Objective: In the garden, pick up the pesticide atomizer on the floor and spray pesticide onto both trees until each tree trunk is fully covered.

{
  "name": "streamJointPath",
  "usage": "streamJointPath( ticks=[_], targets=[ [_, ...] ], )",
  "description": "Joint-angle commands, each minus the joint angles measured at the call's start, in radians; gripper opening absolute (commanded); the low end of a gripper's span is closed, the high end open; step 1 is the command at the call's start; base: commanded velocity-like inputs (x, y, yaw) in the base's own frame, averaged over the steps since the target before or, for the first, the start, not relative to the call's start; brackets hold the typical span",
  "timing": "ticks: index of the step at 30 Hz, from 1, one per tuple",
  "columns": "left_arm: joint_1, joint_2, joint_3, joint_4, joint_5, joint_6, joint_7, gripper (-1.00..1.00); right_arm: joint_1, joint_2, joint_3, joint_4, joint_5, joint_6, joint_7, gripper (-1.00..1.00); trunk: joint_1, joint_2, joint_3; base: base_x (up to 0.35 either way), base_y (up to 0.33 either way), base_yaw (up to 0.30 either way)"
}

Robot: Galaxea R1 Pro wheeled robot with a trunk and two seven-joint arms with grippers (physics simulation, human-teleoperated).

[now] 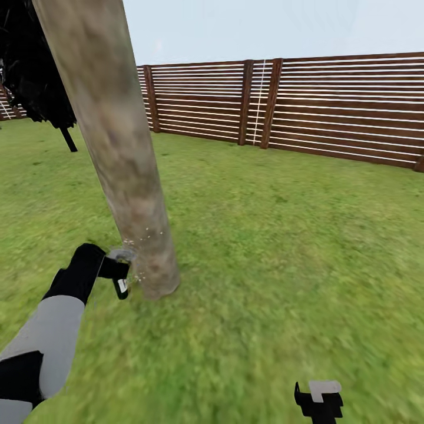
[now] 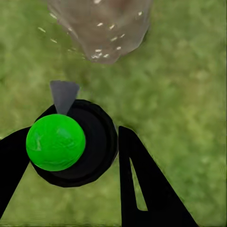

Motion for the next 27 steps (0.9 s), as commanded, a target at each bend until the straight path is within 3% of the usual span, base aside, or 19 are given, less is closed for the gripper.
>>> streamJointPath(
  ticks=[1,5,6,7,9,12,16,20,25,27],
  targets=[
    [0.019,0.000,0.004,0.000,-0.002,-0.014,-0.010,-1.00,-0.001,0.000,0.005,0.001,0.010,0.002,-0.010,1.00,0.000,0.000,-0.001,0.000,0.000,0.000],
    [0.049,-0.085,0.004,0.000,-0.003,-0.033,-0.008,-1.00,0.000,0.000,0.004,0.001,0.010,0.002,-0.010,1.00,0.000,0.000,-0.001,0.000,0.000,0.000],
    [0.050,-0.096,0.006,-0.001,-0.004,-0.033,-0.007,-1.00,0.000,0.000,0.004,0.001,0.010,0.002,-0.010,1.00,0.000,0.000,-0.001,0.000,0.000,0.000],
    [0.052,-0.094,0.010,0.003,-0.006,-0.034,0.025,-1.00,0.000,0.000,0.004,0.001,0.010,0.002,-0.010,1.00,0.000,0.000,-0.001,0.000,0.000,0.000],
    [0.066,-0.059,0.022,0.005,-0.004,-0.036,0.072,-1.00,0.000,0.000,0.004,0.001,0.010,0.002,-0.010,1.00,0.000,0.000,-0.001,0.000,0.000,0.000],
    [0.101,-0.033,0.030,-0.001,-0.002,-0.036,0.096,-1.00,0.000,0.000,0.003,0.001,0.011,0.002,-0.010,1.00,0.000,0.000,-0.001,0.082,-0.024,0.000],
    [0.110,-0.044,0.032,0.000,0.002,-0.036,0.099,-1.00,0.000,-0.002,0.003,0.001,0.012,0.002,-0.010,1.00,0.000,0.000,-0.001,0.276,-0.115,0.000],
    [0.110,-0.072,0.033,-0.002,0.003,-0.036,0.101,-1.00,-0.001,-0.002,0.003,0.001,0.012,0.002,-0.010,1.00,0.000,0.000,-0.001,0.292,-0.123,0.000],
    [0.112,-0.065,0.034,0.002,-0.001,-0.037,0.101,-1.00,-0.001,-0.002,0.003,0.001,0.012,0.002,-0.010,1.00,0.000,0.000,-0.001,0.049,-0.201,0.000],
    [0.137,-0.054,0.053,0.003,-0.001,-0.048,0.101,-1.00,0.000,0.000,0.003,0.000,0.012,0.002,-0.010,1.00,0.000,0.000,-0.001,-0.109,-0.101,0.000]
  ],
)
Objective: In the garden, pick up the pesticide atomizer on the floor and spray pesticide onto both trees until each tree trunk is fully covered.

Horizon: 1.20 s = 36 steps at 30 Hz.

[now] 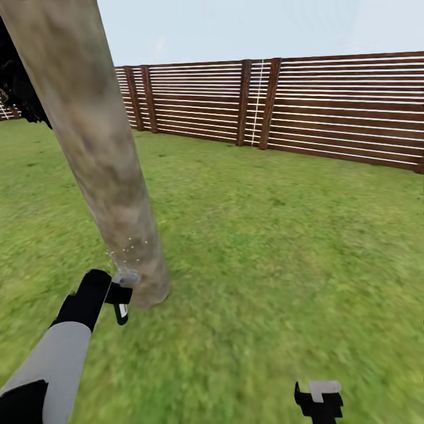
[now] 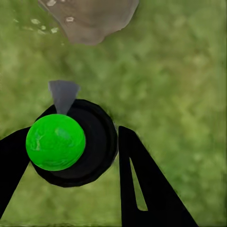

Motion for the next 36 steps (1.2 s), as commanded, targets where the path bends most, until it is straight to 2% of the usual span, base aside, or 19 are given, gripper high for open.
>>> streamJointPath(
  ticks=[1,4,6,8,10,11,13,15,26,36],
  targets=[
    [0.023,0.002,0.018,-0.003,-0.009,-0.032,-0.009,-1.00,-0.001,0.000,0.005,0.000,0.010,0.003,-0.010,1.00,0.000,0.000,-0.001,-0.026,-0.024,0.000],
    [0.053,-0.002,0.028,-0.003,-0.007,-0.084,0.021,-1.00,-0.001,0.002,0.006,0.000,0.009,0.003,-0.010,1.00,0.000,0.000,-0.001,-0.008,-0.007,0.089],
    [0.058,-0.023,0.034,-0.004,0.000,-0.091,0.069,-1.00,-0.001,0.003,0.005,0.000,0.009,0.003,-0.011,1.00,0.000,0.000,-0.001,-0.001,-0.001,0.251],
    [0.058,-0.052,0.035,-0.005,0.015,-0.092,0.083,-1.00,-0.001,0.003,0.005,0.000,0.009,0.003,-0.012,1.00,0.000,0.000,-0.001,0.000,0.000,0.270],
    [0.058,-0.064,0.035,-0.005,0.025,-0.092,0.087,-1.00,-0.001,0.000,0.004,0.000,0.009,0.003,-0.012,1.00,0.000,0.000,-0.001,0.000,0.000,0.154],
    [0.059,-0.060,0.034,-0.005,0.026,-0.093,0.087,-1.00,-0.001,-0.004,0.003,0.000,0.009,0.003,-0.013,1.00,0.000,0.000,-0.001,0.000,0.000,0.032],
    [0.059,-0.049,0.063,-0.005,0.025,-0.097,0.090,-1.00,-0.001,-0.007,0.002,0.000,0.009,0.004,-0.014,1.00,0.000,0.000,-0.001,0.101,-0.106,0.007],
    [0.059,-0.049,0.075,-0.004,0.025,-0.098,0.104,-1.00,-0.001,-0.007,0.003,0.000,0.009,0.004,-0.014,1.00,0.000,0.000,-0.001,0.164,-0.193,0.001],
    [0.061,-0.046,0.084,-0.005,0.024,-0.098,0.125,-1.00,-0.001,-0.005,0.004,0.000,0.009,0.004,-0.013,1.00,0.000,0.000,-0.001,0.104,-0.244,0.010],
    [0.061,-0.047,0.083,-0.003,0.024,-0.098,0.138,-1.00,-0.001,-0.003,0.004,0.000,0.009,0.004,-0.013,1.00,0.000,0.000,-0.001,0.000,-0.274,0.247]
  ],
)
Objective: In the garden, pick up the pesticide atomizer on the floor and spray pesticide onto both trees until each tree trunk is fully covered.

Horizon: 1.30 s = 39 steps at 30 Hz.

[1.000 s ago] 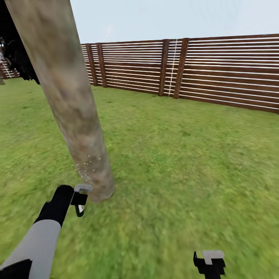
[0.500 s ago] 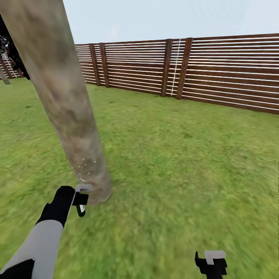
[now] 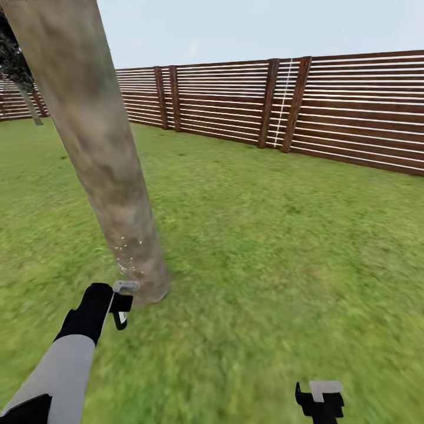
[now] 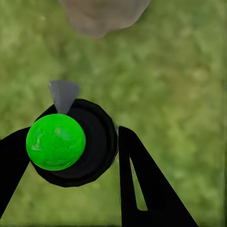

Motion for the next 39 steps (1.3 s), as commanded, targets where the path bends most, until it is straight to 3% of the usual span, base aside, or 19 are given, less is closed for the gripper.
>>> streamJointPath(
  ticks=[1,14,30,39],
  targets=[
    [-0.001,0.000,0.004,-0.002,-0.011,0.002,-0.010,-1.00,0.000,0.000,0.005,0.000,0.010,0.003,-0.010,1.00,0.000,0.000,-0.001,0.000,-0.274,0.115],
    [0.001,0.000,0.005,-0.004,-0.011,0.002,-0.007,-1.00,0.000,0.000,0.005,0.002,0.012,0.002,-0.009,1.00,0.000,0.000,-0.001,0.113,-0.249,0.010],
    [0.001,0.005,0.004,-0.004,-0.010,0.002,0.027,-1.00,0.000,0.006,0.006,0.001,0.012,0.002,-0.007,1.00,0.000,0.000,-0.001,0.198,-0.216,0.232],
    [-0.001,-0.004,0.004,-0.007,-0.009,0.007,0.070,-1.00,0.000,0.004,0.006,0.000,0.012,0.003,-0.007,1.00,0.000,0.000,-0.001,-0.119,-0.234,0.119]
  ],
)
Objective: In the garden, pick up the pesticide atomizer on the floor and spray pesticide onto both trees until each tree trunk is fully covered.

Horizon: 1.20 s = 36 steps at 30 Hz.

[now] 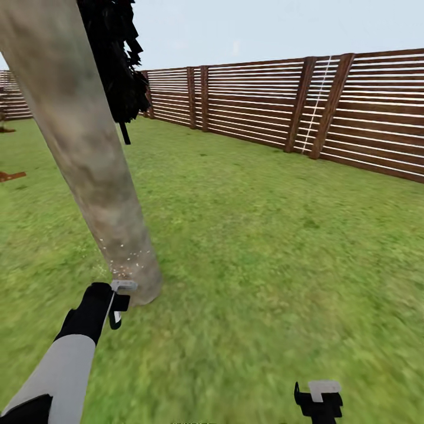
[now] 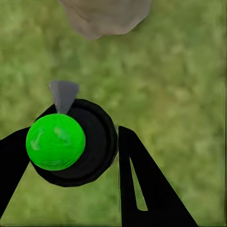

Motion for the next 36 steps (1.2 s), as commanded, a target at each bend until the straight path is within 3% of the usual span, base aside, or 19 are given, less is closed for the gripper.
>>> streamJointPath(
  ticks=[1,5,7,10,15,18,24,36],
  targets=[
    [-0.003,-0.004,0.002,-0.002,-0.012,0.002,-0.009,-1.00,0.000,0.000,0.005,0.000,0.010,0.003,-0.011,1.00,0.000,0.000,-0.001,0.098,-0.212,0.275],
    [-0.016,-0.011,-0.001,-0.002,-0.012,0.007,-0.009,-1.00,0.000,-0.002,0.004,0.000,0.012,0.003,-0.011,1.00,0.000,0.000,-0.001,0.126,-0.121,0.278],
    [-0.049,-0.015,-0.002,-0.014,-0.011,0.017,-0.009,-1.00,0.000,-0.001,0.004,0.000,0.012,0.003,-0.011,1.00,0.000,0.000,-0.001,0.007,-0.004,0.075],
    [-0.122,-0.023,-0.006,-0.020,-0.012,0.106,-0.010,-1.00,0.000,-0.006,0.004,0.002,0.014,0.003,-0.011,1.00,0.000,0.000,-0.001,0.001,-0.001,0.014],
    [-0.114,0.031,-0.009,-0.070,-0.013,0.115,-0.015,-1.00,0.000,-0.007,0.004,0.002,0.013,0.002,-0.012,1.00,0.000,0.000,-0.001,0.001,-0.004,0.000],
    [-0.113,0.025,-0.010,-0.121,-0.014,0.116,-0.013,-1.00,0.000,-0.007,0.004,0.001,0.013,0.003,-0.012,1.00,0.000,0.000,-0.001,0.099,-0.170,0.000],
    [-0.113,0.020,-0.008,-0.130,-0.014,0.117,-0.012,-1.00,0.000,-0.005,0.005,0.001,0.013,0.003,-0.012,1.00,0.000,0.000,-0.001,0.138,-0.246,0.005],
    [-0.113,0.019,-0.007,-0.122,-0.012,0.116,-0.010,-1.00,0.000,0.002,0.006,0.000,0.012,0.003,-0.012,1.00,0.000,0.000,-0.001,0.035,-0.268,0.264]
  ],
)
